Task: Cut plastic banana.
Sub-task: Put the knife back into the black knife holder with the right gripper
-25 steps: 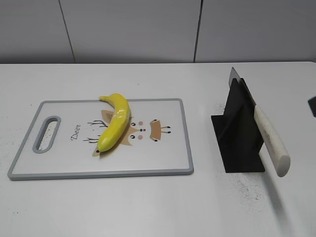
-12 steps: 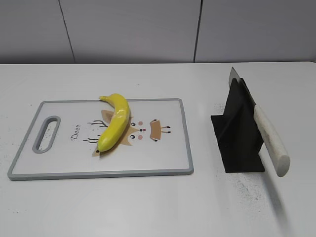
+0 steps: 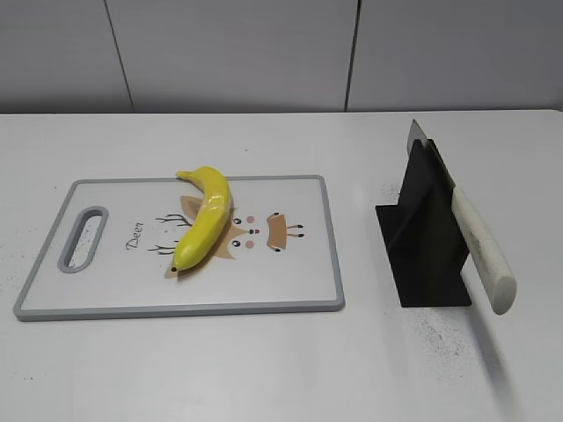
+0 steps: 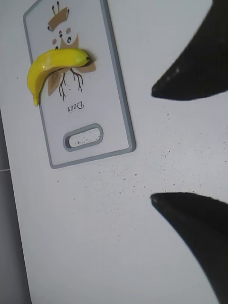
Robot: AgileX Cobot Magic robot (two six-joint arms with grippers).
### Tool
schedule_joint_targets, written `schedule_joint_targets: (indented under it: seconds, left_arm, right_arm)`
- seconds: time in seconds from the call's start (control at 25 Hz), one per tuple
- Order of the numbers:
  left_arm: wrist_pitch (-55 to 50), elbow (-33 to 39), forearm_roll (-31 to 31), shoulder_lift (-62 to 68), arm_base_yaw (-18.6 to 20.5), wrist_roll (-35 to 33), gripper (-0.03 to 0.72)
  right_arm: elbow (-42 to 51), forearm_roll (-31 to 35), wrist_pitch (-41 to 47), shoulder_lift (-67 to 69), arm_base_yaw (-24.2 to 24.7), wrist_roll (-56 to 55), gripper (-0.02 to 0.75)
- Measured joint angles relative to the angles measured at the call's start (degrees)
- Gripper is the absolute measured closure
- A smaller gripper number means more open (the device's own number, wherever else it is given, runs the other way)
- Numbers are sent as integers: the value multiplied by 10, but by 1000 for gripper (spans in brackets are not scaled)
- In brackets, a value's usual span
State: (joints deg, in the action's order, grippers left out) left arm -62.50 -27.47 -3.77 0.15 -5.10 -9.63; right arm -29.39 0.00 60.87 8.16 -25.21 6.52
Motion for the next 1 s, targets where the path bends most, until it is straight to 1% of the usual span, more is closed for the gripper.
schedule_joint_targets:
  seconds: [0.12,0.32,0.48,0.84,0.92,1.0]
  left_arm:
    - [0,0,0,0,0,0,103]
    - [0,0,0,0,0,0,103]
    - [0,0,0,0,0,0,109]
    - [0,0,0,0,0,0,114]
    - [0,0,0,0,0,0,114]
    - [0,0,0,0,0,0,115]
  right_arm:
    - [1,0,0,-34,0,0,158]
    - [6,0,-5,-79,0,-5,188]
    - [6,-22,-7,-85,0,-27,196]
    - [6,-30,-9,-85,1,-37,197]
    - [6,-30,-9,-85,18,-37,197]
    - [6,-30,-10,-85,45,-37,197]
